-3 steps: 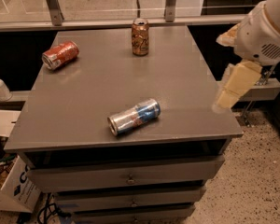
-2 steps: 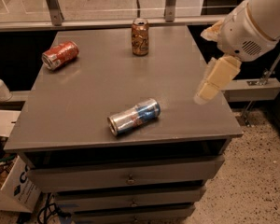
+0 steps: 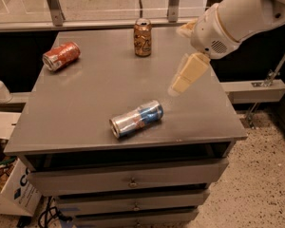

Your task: Pick coke can

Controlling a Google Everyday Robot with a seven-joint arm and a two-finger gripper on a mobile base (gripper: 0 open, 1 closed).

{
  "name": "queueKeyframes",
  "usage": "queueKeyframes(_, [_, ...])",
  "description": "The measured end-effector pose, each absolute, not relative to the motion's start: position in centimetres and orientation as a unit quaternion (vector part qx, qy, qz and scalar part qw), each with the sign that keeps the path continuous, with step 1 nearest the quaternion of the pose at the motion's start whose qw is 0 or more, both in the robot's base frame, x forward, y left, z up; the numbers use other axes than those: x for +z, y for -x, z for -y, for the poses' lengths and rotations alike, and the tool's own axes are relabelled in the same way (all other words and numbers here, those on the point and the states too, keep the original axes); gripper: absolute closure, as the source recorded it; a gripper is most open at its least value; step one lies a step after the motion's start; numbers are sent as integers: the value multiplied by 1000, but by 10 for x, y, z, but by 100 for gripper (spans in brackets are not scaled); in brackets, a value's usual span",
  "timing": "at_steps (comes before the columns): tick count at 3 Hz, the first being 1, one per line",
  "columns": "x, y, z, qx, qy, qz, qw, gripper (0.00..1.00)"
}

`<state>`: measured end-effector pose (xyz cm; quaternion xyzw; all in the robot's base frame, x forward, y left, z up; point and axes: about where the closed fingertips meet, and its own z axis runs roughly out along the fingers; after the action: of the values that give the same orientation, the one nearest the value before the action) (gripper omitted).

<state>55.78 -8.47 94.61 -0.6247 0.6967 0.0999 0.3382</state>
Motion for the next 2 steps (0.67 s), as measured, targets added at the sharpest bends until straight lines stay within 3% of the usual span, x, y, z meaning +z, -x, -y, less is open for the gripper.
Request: queueKeyframes(2, [910, -585, 10, 184, 616, -679, 355, 0])
